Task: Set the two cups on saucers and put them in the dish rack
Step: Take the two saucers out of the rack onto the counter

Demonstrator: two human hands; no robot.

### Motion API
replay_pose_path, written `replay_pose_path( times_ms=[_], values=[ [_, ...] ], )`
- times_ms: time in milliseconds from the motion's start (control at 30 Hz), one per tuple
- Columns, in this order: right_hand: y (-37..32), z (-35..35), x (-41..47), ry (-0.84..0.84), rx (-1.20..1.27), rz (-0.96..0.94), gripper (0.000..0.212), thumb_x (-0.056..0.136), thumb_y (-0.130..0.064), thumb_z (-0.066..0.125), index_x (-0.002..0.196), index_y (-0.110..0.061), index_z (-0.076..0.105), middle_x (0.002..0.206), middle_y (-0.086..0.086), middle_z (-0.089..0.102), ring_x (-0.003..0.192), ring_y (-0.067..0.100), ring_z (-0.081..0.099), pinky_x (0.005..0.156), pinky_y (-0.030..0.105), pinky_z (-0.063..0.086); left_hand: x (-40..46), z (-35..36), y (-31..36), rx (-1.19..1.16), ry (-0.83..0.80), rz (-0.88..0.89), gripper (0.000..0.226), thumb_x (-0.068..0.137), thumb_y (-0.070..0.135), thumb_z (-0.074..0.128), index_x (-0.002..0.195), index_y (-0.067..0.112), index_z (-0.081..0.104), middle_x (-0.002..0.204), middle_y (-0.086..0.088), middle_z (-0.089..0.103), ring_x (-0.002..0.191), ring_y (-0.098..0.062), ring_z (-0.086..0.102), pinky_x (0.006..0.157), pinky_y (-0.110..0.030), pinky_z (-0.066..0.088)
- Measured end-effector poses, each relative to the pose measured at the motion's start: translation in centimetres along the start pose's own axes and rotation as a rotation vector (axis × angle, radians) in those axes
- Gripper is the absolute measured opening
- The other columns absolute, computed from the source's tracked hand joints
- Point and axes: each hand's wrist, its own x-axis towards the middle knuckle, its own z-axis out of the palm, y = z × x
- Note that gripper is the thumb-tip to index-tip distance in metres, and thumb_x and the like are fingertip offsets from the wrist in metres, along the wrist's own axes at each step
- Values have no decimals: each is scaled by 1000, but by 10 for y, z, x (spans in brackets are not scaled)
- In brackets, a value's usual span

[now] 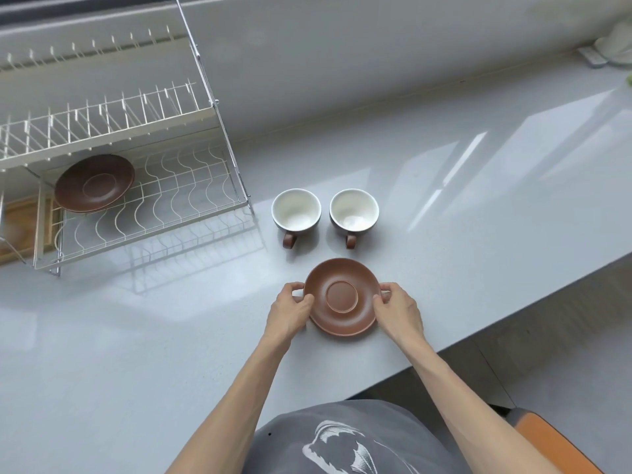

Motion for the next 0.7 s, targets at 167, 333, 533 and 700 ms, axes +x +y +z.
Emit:
replay_pose_path(
  times_ms=[167, 333, 533, 700],
  values=[
    [-29, -1, -7, 130, -355, -162, 47, 99, -31, 49, 143, -14, 50, 137, 13, 54, 123, 33, 56, 94, 43, 47, 0, -21, 9, 199, -58, 57, 43, 91, 30, 53, 134, 22, 55, 108, 0, 70, 96, -28, 68, 85, -37, 53],
    [-73, 6, -13, 109, -488, -296, 37, 98, -33, 49, 127, -13, 59, 125, 12, 61, 117, 35, 59, 91, 42, 47, -3, -61, 18, 418, -83, 126, 45, 98, 39, 50, 141, 27, 52, 131, 2, 65, 116, -22, 62, 99, -34, 47],
    [-136, 30, -20, -102, -585, -486, 44, 94, -37, 48, 133, -20, 58, 128, 9, 68, 120, 35, 62, 93, 41, 48, -8, -145, 18, 645, -61, 161, 48, 99, 45, 48, 144, 29, 48, 136, 1, 63, 120, -23, 59, 94, -31, 42],
    [-208, 70, -30, -176, -661, -621, 48, 96, -38, 48, 141, -24, 54, 132, 7, 67, 126, 31, 59, 97, 39, 46, -10, -224, 20, 787, 102, 166, 51, 100, 47, 46, 147, 27, 44, 140, -2, 62, 129, -26, 55, 100, -35, 41]
  ],
)
